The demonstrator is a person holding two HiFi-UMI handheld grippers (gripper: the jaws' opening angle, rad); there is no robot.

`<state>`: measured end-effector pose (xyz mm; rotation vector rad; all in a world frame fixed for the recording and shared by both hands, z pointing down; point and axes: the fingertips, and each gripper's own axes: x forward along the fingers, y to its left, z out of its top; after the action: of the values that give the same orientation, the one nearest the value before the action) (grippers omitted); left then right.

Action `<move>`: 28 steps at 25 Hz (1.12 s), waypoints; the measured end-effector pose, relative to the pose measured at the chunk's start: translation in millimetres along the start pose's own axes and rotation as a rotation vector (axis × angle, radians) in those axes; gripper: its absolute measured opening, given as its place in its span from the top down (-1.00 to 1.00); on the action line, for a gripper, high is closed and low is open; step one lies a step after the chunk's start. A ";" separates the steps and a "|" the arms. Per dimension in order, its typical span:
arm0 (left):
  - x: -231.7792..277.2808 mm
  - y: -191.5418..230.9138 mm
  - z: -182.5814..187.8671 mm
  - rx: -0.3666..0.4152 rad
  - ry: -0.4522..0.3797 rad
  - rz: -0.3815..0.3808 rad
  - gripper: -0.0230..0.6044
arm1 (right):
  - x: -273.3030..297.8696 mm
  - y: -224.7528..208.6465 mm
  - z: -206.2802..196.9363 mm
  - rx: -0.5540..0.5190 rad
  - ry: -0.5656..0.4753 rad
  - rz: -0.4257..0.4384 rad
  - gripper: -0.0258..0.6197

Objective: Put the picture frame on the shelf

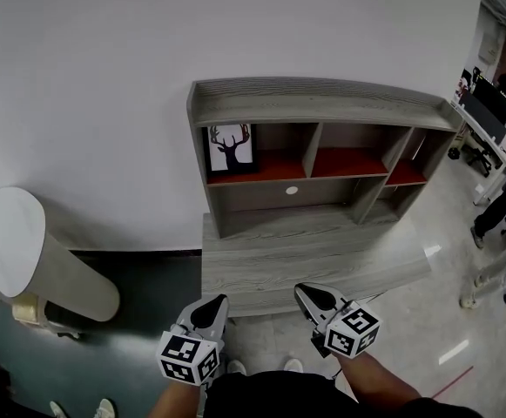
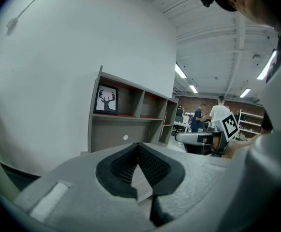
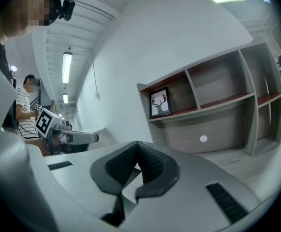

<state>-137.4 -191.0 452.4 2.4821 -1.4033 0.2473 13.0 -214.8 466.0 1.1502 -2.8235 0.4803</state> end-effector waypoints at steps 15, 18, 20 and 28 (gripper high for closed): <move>0.9 11.4 5.1 0.011 -0.010 -0.009 0.90 | 8.8 4.7 -0.6 -0.008 0.000 -0.011 0.88; 0.5 9.5 4.4 0.015 -0.005 -0.014 0.90 | 7.8 6.6 -2.5 -0.010 0.005 -0.009 0.88; 0.3 8.6 4.3 0.018 -0.004 -0.016 0.90 | 7.2 7.5 -4.1 -0.012 0.009 -0.007 0.88; 2.3 6.0 3.8 0.020 -0.004 -0.024 0.90 | 10.2 13.4 -3.0 -0.019 0.009 0.013 0.88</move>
<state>-141.4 -197.0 450.5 2.5156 -1.3781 0.2527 -3.8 -211.7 467.0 1.1244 -2.8238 0.4576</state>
